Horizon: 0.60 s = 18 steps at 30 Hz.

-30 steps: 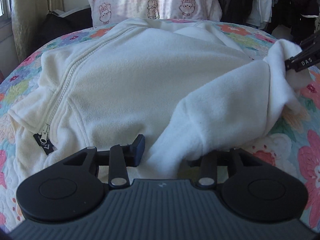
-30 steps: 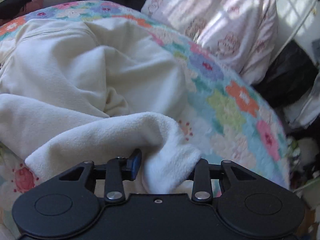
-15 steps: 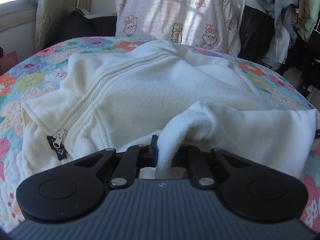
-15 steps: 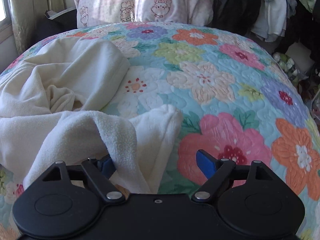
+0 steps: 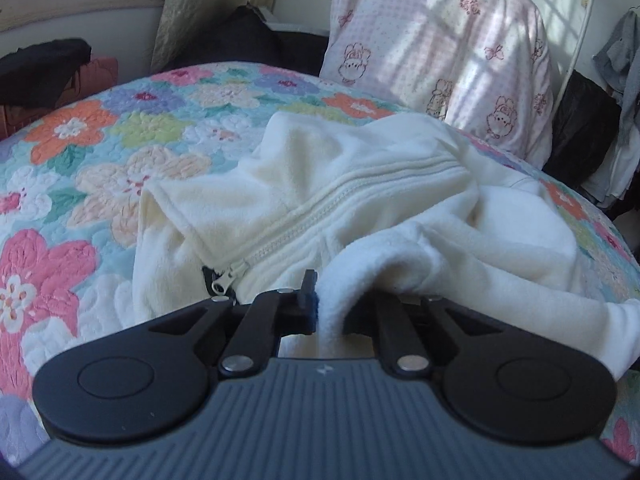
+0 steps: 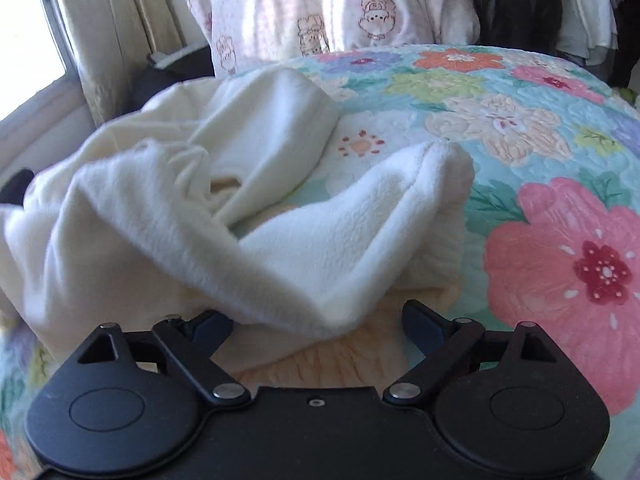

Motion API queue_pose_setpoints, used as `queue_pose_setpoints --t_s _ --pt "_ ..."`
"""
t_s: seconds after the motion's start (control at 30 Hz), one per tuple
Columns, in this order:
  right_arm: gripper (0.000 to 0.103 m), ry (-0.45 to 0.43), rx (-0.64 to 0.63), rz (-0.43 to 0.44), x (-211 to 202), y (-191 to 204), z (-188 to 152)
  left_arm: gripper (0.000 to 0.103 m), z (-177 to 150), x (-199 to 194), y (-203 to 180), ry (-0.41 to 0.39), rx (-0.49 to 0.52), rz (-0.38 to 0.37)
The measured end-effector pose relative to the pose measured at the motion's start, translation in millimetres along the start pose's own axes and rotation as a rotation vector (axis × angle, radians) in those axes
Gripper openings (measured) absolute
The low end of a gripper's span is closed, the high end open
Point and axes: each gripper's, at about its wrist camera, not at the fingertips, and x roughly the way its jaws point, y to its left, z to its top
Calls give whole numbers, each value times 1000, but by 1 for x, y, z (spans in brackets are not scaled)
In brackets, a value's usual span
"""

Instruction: Fold clothes

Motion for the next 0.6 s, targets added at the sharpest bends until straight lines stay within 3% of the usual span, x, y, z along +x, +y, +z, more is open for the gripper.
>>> queue_pose_setpoints --t_s 0.03,0.07,0.1,0.17,0.23,0.3,0.37,0.47,0.53,0.6 --pt "82 -28 34 37 1 -4 2 8 -4 4 0 21 -15 0" --pt "60 -42 68 83 3 -7 6 8 -8 6 -3 39 -22 -1" --pt "44 -47 100 117 5 -10 10 8 -14 4 -6 46 -12 2" --pt "31 -76 88 109 -1 -8 17 7 -17 -3 -17 36 32 -11" --pt "28 -111 49 75 -14 -4 24 7 -17 -12 -25 34 36 -80" --pt "24 -149 26 29 -40 -5 33 7 -16 -24 -36 45 29 -202" --pt "21 -187 7 -33 -66 -12 42 6 -17 -37 -56 17 86 -237" --pt "20 -210 -110 -247 -95 -22 50 6 -27 -61 -98 -67 235 -270" --pt "20 -177 -192 -410 -100 -33 49 6 -33 -71 -123 -42 254 -347" --pt "19 -142 -133 -464 -109 -53 50 6 -41 -80 -143 7 260 -436"
